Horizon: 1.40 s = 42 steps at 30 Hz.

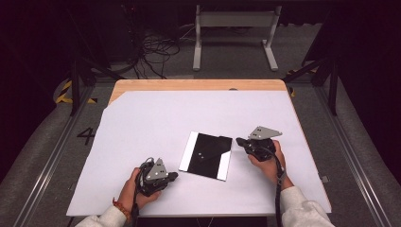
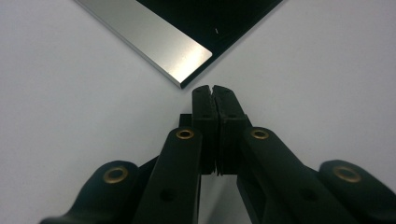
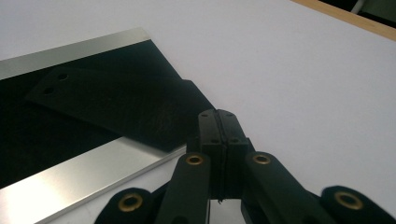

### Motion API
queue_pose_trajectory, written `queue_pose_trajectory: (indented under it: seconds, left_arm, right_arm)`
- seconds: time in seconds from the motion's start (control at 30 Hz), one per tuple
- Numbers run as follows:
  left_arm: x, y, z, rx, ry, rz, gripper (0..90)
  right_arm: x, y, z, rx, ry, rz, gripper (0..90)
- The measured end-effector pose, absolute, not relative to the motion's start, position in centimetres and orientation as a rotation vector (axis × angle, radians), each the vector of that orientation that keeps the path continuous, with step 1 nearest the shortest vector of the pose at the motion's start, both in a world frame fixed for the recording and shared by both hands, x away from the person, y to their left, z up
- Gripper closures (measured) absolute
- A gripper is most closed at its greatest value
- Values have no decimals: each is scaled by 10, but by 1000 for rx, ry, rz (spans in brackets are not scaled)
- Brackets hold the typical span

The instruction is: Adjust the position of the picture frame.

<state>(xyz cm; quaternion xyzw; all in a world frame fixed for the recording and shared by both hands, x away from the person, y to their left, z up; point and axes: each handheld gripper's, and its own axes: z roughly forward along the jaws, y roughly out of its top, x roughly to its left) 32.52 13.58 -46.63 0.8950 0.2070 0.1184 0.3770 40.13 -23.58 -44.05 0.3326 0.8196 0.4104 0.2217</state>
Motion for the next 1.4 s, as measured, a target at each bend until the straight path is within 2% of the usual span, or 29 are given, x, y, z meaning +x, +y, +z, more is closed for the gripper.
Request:
queue_pose_trajectory:
  seconds: [0.4,1.4]
  left_arm:
    - [338,128,-467,2273,570,308,889]
    - [341,124,-468,2275,574,339,895]
  right_arm:
    - [424,-225,-450,958,2271,1076,900]
    - [441,-217,-457,941,2313,1009,900]
